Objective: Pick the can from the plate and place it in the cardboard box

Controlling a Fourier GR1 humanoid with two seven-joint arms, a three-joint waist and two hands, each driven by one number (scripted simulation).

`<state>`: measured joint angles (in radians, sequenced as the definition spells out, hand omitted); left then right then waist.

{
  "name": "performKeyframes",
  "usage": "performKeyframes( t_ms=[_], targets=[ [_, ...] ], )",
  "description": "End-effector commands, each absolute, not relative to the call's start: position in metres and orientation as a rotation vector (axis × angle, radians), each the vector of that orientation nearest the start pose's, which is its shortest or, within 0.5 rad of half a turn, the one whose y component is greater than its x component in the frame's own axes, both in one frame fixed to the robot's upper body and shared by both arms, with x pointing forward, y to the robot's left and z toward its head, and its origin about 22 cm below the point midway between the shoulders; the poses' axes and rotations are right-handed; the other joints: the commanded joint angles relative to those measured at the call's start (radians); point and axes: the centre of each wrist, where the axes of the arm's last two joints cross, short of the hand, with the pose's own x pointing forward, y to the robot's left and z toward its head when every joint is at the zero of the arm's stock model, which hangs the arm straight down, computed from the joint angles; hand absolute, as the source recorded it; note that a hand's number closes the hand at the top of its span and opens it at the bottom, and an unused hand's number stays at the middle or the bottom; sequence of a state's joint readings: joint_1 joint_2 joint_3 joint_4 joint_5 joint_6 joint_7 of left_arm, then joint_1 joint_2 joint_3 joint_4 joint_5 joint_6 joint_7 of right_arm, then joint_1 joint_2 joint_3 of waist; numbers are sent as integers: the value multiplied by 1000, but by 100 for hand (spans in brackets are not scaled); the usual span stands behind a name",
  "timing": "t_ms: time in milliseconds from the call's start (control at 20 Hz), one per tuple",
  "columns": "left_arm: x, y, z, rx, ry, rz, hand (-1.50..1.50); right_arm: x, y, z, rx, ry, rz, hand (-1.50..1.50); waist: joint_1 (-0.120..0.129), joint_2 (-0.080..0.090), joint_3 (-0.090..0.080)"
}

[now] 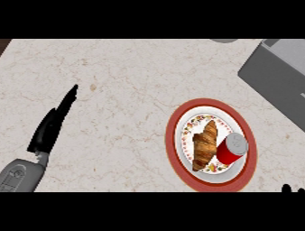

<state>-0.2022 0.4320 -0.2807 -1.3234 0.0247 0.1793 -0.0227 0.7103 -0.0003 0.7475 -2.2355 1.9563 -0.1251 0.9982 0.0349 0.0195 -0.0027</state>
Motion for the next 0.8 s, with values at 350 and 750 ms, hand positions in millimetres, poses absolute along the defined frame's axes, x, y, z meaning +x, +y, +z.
performKeyframes(
  t_ms=[350,750],
  targets=[
    [280,280,-7,320,-1485,-423,0,169,-100,70,-1540,-771,558,-150,-23,-15,2],
    [283,268,-5,310,-1485,-419,0,203,-106,51,-1477,-787,560,-150,-33,-18,3]
  ],
)
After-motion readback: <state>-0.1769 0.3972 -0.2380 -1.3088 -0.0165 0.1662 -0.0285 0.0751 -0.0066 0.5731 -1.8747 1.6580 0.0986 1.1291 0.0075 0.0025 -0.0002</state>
